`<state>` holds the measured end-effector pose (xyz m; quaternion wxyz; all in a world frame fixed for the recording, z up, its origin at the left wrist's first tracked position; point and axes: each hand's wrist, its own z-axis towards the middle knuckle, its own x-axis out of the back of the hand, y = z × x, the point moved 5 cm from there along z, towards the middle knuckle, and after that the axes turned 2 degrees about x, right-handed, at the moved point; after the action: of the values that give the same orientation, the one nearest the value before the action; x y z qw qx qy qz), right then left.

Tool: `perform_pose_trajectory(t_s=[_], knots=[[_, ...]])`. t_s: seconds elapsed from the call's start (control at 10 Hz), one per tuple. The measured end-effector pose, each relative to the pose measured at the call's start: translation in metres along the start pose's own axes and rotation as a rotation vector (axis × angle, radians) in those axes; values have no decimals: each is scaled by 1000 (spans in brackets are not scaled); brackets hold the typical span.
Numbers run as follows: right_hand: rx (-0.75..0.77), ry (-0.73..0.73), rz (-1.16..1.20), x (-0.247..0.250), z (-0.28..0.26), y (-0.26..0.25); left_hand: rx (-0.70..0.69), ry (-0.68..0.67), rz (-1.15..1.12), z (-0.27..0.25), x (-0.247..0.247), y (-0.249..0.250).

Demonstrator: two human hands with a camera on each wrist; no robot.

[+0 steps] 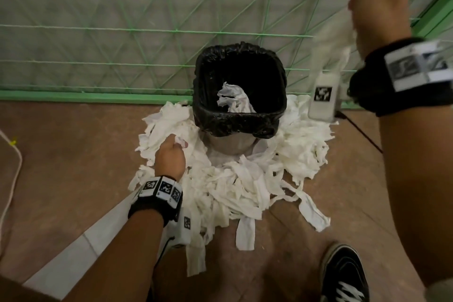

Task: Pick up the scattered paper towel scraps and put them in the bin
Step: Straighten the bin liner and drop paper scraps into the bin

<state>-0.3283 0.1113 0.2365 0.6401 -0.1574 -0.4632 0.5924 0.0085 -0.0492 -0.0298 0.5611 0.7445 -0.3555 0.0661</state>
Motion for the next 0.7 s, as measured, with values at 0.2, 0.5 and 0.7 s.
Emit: perform_pose_trajectory(t_s=[0.2,0.5,0.7], knots=[[32,-146,20,-40,150,16,-117,168,-151,-7,24,41],[31,-681,-186,-133,-81,-37,-468,195,-290,-20,37,146],[-126,-777,-6,-133,-86,-7,-578,-66,-250,-28,8,229]])
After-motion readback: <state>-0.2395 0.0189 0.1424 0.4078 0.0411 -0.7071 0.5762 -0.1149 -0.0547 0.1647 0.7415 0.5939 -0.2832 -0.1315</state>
